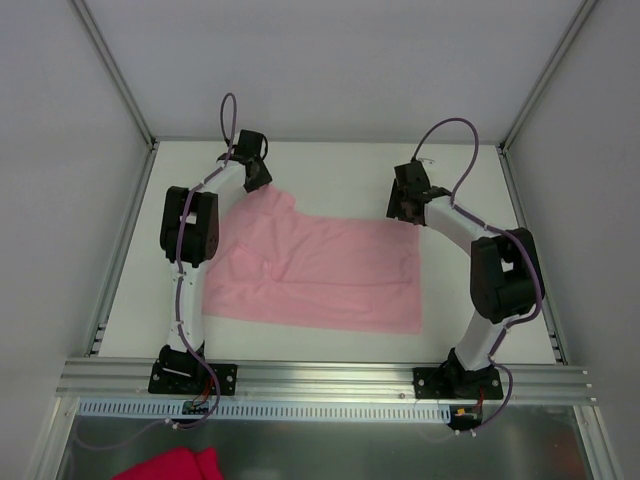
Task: Fold and stack the t-shirts
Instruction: Grap the side of the flattened tshirt furthest away from the robot with both arms
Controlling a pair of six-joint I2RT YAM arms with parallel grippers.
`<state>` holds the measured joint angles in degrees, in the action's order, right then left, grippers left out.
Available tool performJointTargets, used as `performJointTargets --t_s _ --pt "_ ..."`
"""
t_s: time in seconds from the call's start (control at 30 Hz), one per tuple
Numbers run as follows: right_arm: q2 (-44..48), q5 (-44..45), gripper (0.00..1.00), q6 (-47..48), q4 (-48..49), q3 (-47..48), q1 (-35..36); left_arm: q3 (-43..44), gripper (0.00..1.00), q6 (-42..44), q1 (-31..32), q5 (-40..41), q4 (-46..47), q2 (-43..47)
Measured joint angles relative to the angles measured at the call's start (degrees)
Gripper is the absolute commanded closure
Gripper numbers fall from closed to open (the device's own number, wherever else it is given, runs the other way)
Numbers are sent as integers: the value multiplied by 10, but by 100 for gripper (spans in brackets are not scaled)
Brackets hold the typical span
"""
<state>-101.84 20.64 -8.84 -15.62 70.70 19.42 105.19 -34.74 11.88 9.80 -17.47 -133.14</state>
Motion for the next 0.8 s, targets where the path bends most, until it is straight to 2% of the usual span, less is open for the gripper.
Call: performJointTargets --t_s 0.07,0.23,0.27,0.53,0.8 --pt "1 0 36 -1 0 0 0 0 67 -3 0 0 0 0" --pt "6 2 36 -1 0 -2 -1 -1 96 -7 0 3 -9 0" --pt "7 4 36 -1 0 -2 -1 -2 99 -9 0 4 -10 0" --pt "-5 14 36 -8 -3 -2 -1 -11 100 -9 0 12 -11 7" --pt "-76 27 36 -25 -47 37 -3 -67 100 -7 0 14 -9 56"
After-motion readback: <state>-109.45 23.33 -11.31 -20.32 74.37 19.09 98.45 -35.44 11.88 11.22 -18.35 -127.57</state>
